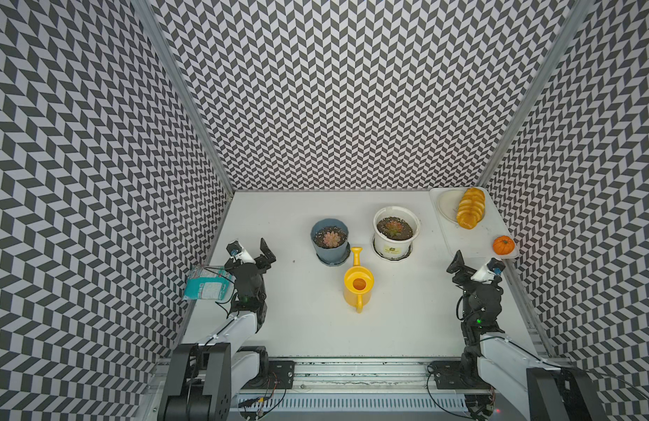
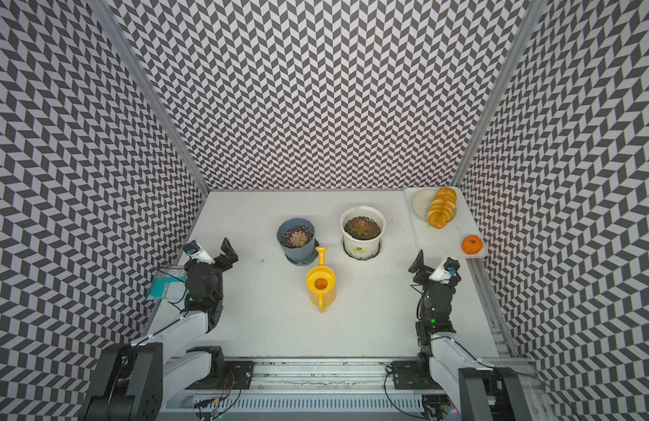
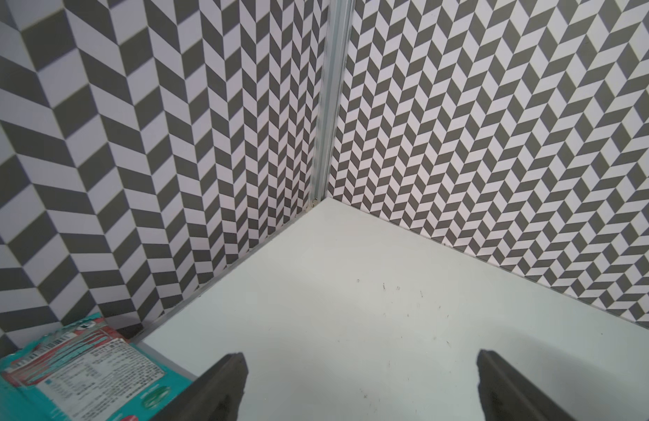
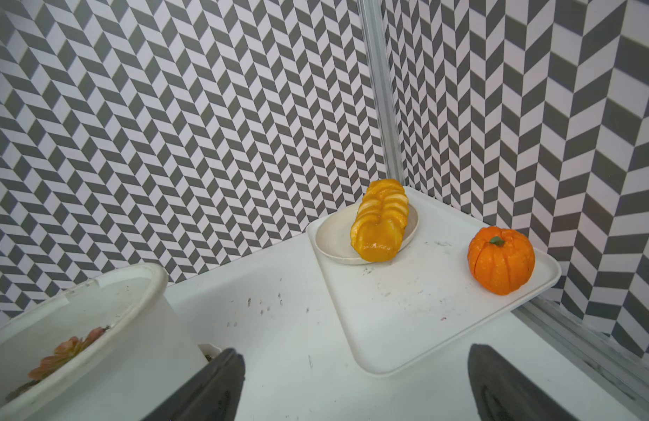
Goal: Water the succulent around the soil edge
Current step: Reset both arms
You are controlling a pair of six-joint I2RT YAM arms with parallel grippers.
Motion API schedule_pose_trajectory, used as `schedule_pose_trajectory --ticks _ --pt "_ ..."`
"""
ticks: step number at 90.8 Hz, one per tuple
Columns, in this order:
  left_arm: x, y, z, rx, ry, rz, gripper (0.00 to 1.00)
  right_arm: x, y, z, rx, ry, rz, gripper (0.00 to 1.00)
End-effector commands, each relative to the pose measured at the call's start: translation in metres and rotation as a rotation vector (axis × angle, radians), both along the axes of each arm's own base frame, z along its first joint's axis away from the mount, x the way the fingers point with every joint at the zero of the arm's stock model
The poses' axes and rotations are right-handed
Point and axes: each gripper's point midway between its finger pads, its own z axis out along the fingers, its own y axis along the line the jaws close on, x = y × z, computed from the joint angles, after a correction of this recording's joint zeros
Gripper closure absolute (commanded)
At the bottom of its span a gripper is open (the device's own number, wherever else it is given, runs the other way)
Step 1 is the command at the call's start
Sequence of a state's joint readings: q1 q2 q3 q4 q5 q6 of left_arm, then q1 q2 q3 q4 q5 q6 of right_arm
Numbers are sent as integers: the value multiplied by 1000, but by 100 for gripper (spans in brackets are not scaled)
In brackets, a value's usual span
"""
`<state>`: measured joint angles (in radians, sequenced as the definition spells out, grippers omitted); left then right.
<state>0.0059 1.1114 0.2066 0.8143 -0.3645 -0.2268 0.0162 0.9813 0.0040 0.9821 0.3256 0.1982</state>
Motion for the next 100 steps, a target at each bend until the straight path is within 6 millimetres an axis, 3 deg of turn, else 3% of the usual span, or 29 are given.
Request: schedule_pose_trajectory --ticks 1,20,41,62,75,100 --pt "-1 4 13 72 -36 38 0 1 -2 18 -36 -75 -10 0" --pt "10 -9 -7 106 26 -15 0 6 0 13 -51 -63 -3 0" --pt "18 -14 -5 149 2 -71 0 12 9 20 -110 -93 47 0" --pt "29 -10 -7 90 -16 -138 0 27 26 15 -138 -83 146 0" --pt "29 -23 -6 88 -61 -223 0 34 36 11 -166 -69 186 0" --pt "26 -29 -4 118 -64 -214 0 39 65 4 -266 -57 300 0"
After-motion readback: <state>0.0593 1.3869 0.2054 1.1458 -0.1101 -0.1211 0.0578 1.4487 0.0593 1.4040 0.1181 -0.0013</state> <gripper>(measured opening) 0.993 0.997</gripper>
